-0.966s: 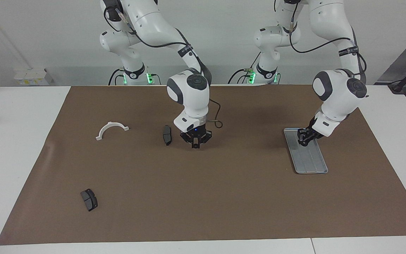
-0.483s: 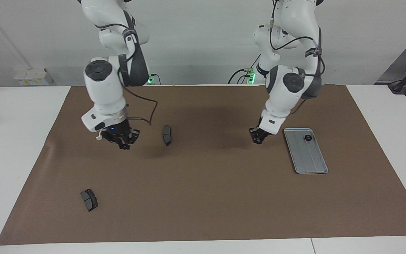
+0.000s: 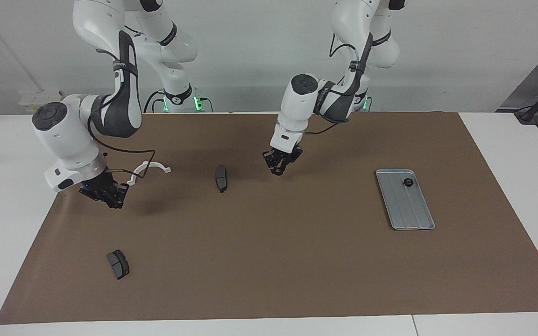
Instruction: Place bearing gear from tray to pile
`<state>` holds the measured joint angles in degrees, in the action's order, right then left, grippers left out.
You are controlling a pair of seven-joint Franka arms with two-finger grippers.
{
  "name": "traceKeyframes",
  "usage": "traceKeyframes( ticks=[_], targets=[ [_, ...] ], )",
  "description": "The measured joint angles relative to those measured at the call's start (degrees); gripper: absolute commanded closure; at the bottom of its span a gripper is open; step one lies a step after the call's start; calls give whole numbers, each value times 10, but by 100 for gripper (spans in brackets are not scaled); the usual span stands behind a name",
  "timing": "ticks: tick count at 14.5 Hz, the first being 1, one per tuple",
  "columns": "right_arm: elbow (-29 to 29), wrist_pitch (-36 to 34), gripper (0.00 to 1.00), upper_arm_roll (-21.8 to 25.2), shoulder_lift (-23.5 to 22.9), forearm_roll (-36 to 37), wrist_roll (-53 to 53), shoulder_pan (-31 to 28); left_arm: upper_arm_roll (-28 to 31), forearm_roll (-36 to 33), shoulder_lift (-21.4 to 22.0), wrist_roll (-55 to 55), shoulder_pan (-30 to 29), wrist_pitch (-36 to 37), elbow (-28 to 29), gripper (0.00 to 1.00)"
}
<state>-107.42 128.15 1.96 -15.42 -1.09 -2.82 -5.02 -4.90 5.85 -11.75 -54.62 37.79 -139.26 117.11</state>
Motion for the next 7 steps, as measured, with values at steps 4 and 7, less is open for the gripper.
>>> traceKeyframes(
  ticks=[4,7],
  targets=[
    [-17,50,100,-6,-24,-1,0,2,5,0,-12,0,7,-17,1,3],
    [-24,82,100,-7,-28,-2,11,8,15,0,-12,0,3,-17,1,0]
  ],
)
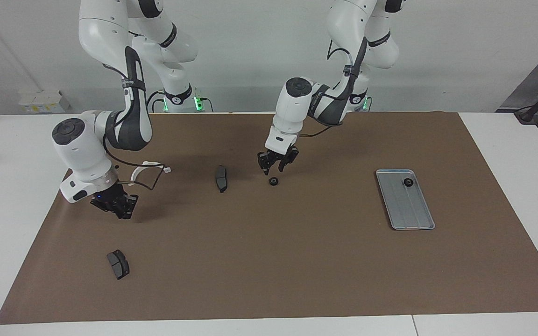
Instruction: Place bearing gear from tray to pile
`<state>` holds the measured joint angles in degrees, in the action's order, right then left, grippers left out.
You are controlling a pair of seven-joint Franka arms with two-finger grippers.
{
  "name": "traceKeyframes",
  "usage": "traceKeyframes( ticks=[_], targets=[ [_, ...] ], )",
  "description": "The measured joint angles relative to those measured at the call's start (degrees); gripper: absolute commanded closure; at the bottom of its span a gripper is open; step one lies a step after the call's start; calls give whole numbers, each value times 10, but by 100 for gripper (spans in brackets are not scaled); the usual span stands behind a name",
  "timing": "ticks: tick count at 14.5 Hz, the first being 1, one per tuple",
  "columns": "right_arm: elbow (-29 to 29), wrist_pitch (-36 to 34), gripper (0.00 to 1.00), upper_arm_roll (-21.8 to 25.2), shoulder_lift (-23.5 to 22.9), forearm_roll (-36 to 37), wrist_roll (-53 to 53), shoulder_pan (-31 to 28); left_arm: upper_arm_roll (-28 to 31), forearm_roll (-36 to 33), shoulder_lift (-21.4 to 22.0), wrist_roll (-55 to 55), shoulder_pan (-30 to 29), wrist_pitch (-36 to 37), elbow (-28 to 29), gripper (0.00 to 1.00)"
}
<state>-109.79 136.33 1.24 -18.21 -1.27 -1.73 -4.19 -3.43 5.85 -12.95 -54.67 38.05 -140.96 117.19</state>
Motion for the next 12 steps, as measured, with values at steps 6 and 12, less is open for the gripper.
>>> traceKeyframes(
  ticks=[6,12],
  targets=[
    [12,77,100,-1,-45,-11,52,38,9,-1,2,85,-150,7,-6,0],
    [39,124,0,-1,-88,-37,69,58,12,-1,6,392,-356,74,-8,0]
  ],
)
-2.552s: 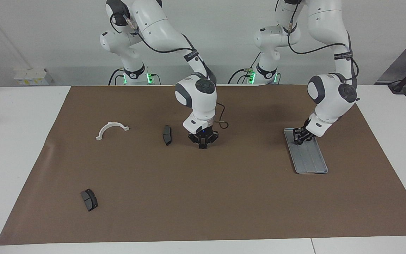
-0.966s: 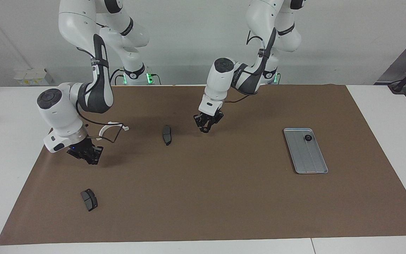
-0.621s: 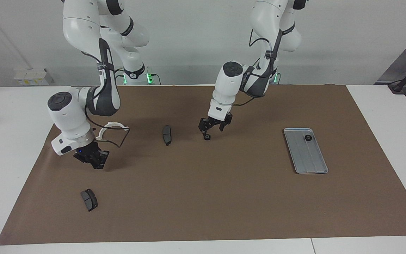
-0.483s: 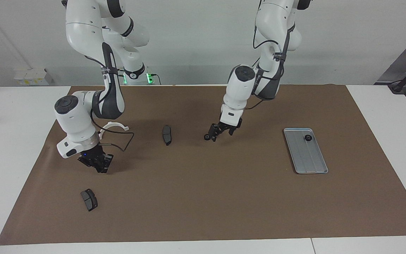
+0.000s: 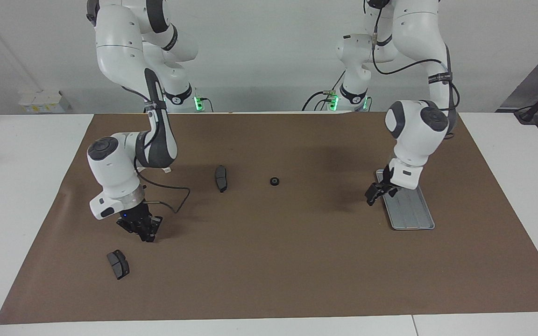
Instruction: Place bearing gear from tray to pile
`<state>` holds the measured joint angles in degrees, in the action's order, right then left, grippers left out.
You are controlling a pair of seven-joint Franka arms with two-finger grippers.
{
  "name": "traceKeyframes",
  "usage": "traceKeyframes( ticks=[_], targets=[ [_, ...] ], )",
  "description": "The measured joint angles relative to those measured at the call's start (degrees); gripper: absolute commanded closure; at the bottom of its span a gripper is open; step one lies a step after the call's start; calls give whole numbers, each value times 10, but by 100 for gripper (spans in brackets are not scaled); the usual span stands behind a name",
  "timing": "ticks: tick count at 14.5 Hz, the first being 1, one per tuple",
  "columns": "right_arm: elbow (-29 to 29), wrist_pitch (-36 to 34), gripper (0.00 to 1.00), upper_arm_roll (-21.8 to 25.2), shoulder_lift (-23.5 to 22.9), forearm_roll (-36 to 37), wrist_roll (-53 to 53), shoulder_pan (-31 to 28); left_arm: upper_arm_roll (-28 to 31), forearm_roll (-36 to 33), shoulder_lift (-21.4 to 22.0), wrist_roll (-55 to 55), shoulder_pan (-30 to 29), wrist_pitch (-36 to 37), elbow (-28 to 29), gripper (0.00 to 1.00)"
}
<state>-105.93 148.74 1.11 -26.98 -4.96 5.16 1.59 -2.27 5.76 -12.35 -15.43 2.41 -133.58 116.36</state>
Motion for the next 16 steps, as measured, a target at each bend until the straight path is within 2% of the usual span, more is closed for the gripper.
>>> traceKeyframes(
  ticks=[3,6,9,16],
  targets=[
    [14,-16,0,0,7,0,6,8,0,0,5,116,-48,44,0,0],
    [25,-95,0,-2,54,-1,33,43,0,0,11,195,-82,61,13,5],
    [23,-155,0,-4,92,-1,117,130,0,0,21,241,-99,62,44,13],
    [-16,-157,0,-6,98,-1,235,295,-2,0,42,264,-105,60,95,25]
  ],
)
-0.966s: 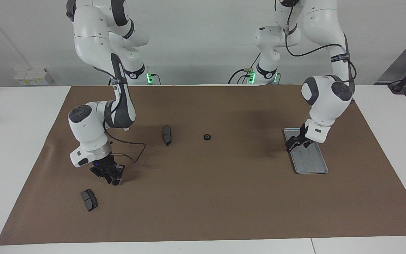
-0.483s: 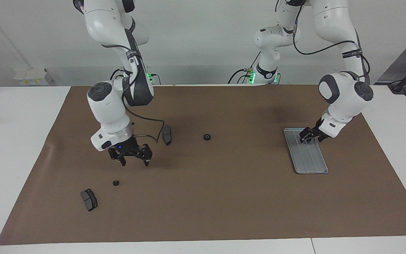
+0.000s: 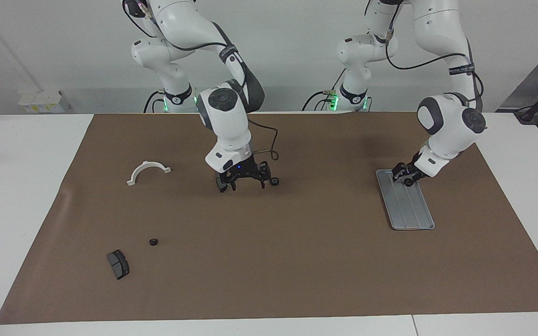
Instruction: Place bearing gear from tray to pile
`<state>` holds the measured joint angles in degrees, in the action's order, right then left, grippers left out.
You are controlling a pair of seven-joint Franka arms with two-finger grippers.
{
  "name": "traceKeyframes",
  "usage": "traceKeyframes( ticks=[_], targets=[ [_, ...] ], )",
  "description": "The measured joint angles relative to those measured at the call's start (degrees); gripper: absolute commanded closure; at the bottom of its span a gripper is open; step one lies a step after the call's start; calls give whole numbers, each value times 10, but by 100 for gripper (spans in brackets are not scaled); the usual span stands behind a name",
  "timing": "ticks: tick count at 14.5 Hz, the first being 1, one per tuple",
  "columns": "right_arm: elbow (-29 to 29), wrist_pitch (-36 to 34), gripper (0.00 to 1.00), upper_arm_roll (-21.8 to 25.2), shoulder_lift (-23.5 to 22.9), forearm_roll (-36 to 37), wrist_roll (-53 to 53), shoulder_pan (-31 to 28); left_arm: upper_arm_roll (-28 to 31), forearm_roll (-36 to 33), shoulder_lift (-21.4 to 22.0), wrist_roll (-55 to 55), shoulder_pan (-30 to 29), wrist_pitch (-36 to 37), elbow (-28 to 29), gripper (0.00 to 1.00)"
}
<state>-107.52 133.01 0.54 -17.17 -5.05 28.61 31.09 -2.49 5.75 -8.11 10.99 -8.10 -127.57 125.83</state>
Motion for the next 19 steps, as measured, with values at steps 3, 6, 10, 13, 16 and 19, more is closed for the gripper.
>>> traceKeyframes(
  ticks=[3,6,10,13,16,19],
  targets=[
    [-22,16,0,0,0,4,32,48,1,0,6,4,-8,-14,19,30],
    [-39,57,2,0,-21,70,100,75,0,0,7,4,-10,-23,28,40],
    [-40,77,19,2,-51,107,123,77,0,0,7,4,-14,-41,28,52],
    [-39,77,23,2,-51,107,124,87,0,0,7,4,-14,-55,29,55],
    [-39,77,24,2,-51,107,139,107,0,0,7,4,-14,-65,29,58],
    [-40,76,30,2,-51,107,141,111,0,0,7,4,-14,-76,29,64]
  ],
)
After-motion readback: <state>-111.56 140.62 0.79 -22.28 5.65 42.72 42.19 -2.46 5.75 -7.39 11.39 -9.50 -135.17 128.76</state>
